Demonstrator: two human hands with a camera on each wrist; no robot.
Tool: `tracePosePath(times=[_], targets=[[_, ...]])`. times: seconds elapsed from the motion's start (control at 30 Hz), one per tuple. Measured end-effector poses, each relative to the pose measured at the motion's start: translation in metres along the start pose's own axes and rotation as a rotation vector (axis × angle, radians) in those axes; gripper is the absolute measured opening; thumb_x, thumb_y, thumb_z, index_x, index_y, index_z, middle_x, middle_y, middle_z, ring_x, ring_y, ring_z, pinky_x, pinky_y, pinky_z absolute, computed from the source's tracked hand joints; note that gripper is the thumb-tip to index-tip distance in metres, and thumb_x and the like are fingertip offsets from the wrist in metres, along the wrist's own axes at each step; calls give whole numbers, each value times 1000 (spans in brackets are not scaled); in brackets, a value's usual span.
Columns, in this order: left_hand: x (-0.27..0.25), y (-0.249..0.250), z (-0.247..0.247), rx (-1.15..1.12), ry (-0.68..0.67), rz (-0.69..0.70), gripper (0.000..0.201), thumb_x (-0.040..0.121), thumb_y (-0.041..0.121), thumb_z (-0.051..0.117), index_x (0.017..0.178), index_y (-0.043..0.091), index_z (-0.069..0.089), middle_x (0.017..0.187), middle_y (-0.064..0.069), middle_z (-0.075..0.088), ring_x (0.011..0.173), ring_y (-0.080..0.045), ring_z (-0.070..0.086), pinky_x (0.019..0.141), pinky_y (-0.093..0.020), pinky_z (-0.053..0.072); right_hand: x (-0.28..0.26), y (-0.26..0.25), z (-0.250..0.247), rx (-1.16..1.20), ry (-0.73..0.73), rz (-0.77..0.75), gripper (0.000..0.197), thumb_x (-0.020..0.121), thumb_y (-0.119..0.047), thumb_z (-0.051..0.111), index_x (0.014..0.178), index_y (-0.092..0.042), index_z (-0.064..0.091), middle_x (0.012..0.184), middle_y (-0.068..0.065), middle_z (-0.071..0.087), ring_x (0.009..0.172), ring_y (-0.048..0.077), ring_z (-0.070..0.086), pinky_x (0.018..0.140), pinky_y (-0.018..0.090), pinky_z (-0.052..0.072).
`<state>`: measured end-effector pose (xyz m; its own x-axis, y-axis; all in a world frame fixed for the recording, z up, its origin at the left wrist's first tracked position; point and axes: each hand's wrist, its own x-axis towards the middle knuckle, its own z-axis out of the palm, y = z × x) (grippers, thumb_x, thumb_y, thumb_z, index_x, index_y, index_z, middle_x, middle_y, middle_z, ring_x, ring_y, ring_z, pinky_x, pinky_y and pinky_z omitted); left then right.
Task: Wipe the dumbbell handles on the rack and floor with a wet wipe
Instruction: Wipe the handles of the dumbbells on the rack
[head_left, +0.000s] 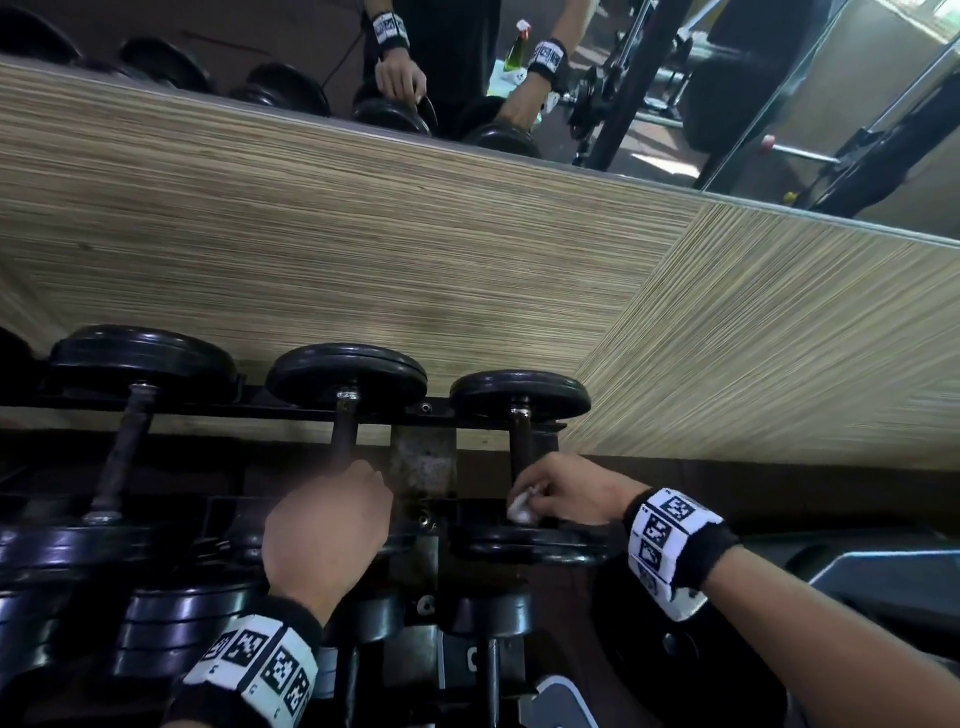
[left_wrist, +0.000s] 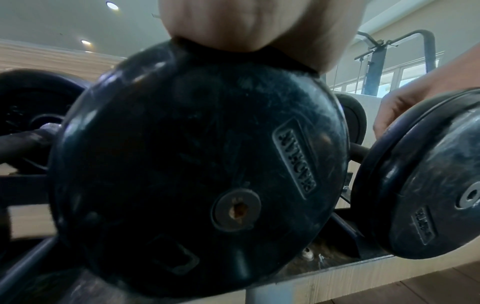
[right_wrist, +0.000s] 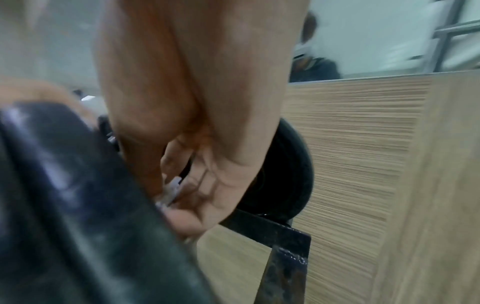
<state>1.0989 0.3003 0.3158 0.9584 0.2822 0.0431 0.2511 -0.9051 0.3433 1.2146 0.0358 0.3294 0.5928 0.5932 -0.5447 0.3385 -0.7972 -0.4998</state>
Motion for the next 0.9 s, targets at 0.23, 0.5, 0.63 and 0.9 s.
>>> tracePosePath(times=[0.23, 0.5, 0.63, 0.9], targets=[[2, 57, 17, -532, -470, 153, 53, 99, 48, 49, 148, 27, 39, 143, 11, 47, 131, -6, 44, 109, -28, 36, -32, -15, 38, 632, 447, -65, 20, 97, -1, 57, 109, -15, 62, 93, 10, 71, 76, 17, 63, 71, 29, 50], [30, 97, 51, -983, -386, 14, 3, 91, 22, 71, 93, 21, 72, 84, 8, 74, 86, -8, 69, 82, -31, 54, -27, -16, 63, 806, 989, 159, 15, 98, -14, 61, 103, -28, 59, 83, -5, 73, 76, 13, 71, 75, 40, 58], [57, 107, 54, -678, -252, -88, 12, 98, 25, 62, 96, 13, 65, 85, 9, 66, 87, -18, 64, 64, -18, 34, -20, -20, 70, 809, 1181, 322, 16, 99, -20, 59, 90, -34, 59, 68, -4, 70, 63, 15, 69, 69, 51, 59], [63, 126, 80, -380, -307, 110, 21, 94, 1, 52, 92, 5, 72, 88, -19, 72, 87, -37, 66, 69, -34, 41, -18, -18, 72, 760, 1183, 357, 15, 94, -22, 61, 87, -36, 59, 65, -1, 67, 60, 18, 66, 64, 51, 57]])
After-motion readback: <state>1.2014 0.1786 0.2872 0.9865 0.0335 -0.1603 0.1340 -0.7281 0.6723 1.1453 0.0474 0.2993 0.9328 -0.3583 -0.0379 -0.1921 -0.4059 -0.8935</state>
